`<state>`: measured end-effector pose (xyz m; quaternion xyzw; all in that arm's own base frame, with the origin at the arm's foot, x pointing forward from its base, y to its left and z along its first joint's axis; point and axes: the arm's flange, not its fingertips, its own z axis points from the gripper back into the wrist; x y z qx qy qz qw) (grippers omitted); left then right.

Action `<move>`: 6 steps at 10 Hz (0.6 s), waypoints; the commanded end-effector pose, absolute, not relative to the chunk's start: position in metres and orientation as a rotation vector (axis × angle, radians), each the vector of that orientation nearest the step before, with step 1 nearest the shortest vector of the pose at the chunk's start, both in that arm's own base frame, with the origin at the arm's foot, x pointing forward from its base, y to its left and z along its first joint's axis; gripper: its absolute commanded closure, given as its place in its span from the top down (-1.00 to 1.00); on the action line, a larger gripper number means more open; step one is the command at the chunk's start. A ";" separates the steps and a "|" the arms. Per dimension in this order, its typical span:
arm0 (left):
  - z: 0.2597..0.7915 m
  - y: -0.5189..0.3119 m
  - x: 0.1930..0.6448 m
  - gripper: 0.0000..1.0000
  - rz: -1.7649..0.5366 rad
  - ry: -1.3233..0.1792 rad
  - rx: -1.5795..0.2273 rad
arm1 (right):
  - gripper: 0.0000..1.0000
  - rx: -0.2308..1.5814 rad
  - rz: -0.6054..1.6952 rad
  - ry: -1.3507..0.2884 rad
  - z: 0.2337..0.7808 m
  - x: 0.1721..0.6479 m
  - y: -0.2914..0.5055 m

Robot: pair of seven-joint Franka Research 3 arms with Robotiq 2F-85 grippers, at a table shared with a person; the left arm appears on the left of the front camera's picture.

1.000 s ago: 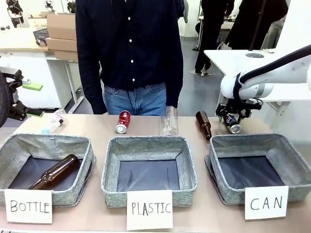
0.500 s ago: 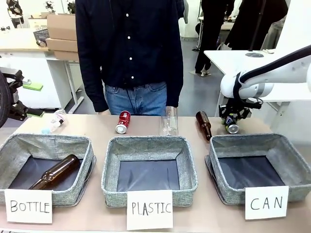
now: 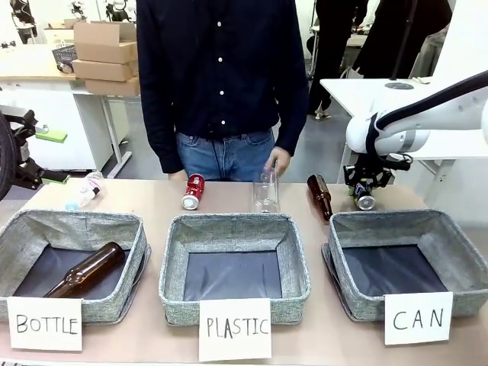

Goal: Sort the can waste into the basket.
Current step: Pick up the can waste from the table and place it in the right Fabric basket.

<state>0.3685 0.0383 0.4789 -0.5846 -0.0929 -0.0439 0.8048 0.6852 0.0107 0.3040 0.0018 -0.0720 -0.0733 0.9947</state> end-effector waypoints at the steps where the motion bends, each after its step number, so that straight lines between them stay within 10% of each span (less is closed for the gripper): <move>1: 0.480 0.038 0.368 1.00 -0.115 -0.207 -1.255 | -1.00 0.024 -0.113 -0.160 0.325 0.674 0.009; 6: 0.480 0.038 0.368 1.00 -0.115 -0.207 -1.255 | -1.00 0.236 0.114 -0.111 0.478 0.493 -0.025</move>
